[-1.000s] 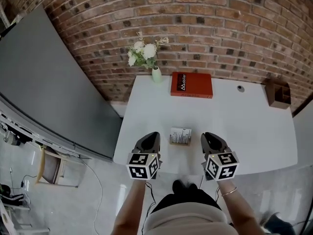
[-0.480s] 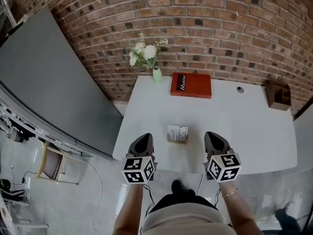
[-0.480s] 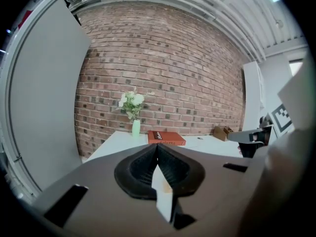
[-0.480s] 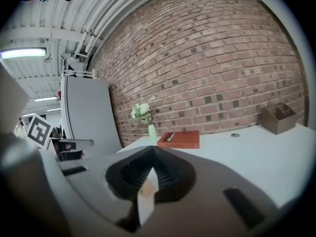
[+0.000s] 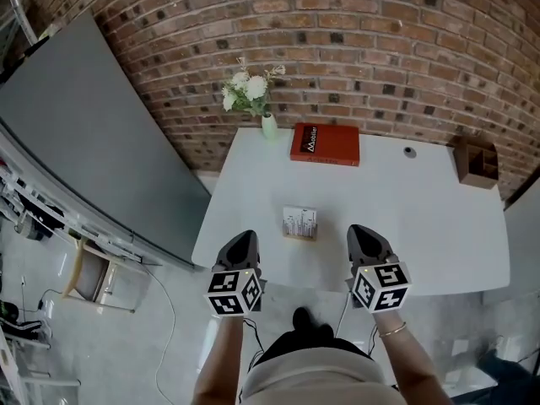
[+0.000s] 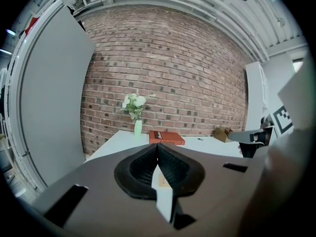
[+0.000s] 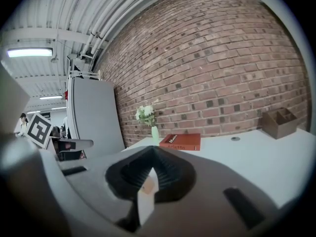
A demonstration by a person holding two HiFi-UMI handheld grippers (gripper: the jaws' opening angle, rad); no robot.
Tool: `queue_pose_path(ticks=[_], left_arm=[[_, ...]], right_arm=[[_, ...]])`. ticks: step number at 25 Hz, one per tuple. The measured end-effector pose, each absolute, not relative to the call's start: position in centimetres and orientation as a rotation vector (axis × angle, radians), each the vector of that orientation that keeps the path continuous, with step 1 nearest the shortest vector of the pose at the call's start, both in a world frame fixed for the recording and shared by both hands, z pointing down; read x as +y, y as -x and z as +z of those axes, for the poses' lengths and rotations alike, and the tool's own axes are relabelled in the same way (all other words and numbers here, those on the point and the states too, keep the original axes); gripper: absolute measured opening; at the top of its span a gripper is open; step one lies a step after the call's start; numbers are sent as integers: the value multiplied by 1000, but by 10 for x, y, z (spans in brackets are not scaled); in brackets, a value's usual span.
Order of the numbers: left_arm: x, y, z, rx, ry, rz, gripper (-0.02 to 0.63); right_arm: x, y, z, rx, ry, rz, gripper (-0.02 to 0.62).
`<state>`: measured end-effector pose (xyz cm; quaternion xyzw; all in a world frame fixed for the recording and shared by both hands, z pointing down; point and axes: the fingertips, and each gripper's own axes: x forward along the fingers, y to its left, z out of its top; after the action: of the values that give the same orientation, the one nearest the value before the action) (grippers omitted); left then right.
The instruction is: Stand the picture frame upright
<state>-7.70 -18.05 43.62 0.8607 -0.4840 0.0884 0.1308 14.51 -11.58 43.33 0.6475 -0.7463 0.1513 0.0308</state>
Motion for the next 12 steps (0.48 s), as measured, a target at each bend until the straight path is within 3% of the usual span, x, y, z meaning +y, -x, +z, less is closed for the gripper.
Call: queue_pose_path(ticks=[12], left_arm=[[-150,74,430,-1466,-2476,250,-6]], right_arm=[[-95,-145,431,-2350,-1951,452,3]])
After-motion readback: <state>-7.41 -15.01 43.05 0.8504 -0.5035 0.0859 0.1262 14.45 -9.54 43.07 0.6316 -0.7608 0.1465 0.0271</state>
